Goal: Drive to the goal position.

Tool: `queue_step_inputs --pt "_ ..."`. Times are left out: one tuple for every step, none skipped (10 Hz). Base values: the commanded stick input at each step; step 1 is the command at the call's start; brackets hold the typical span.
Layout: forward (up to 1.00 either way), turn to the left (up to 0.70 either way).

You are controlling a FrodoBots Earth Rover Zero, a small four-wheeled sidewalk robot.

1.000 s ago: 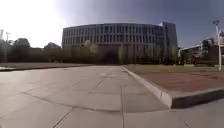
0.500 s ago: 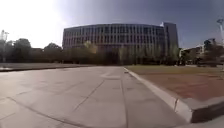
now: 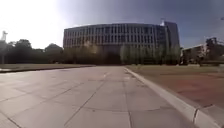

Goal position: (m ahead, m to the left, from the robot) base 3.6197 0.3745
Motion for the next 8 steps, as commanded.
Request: queue_step_inputs --pt "0.7 0.01" --pt "0.7 0.01" --pt "0.7 0.01" --pt "0.7 0.01" --pt "0.7 0.01" --pt "0.7 0.01" --pt "0.7 0.01" --pt "0.7 0.01"
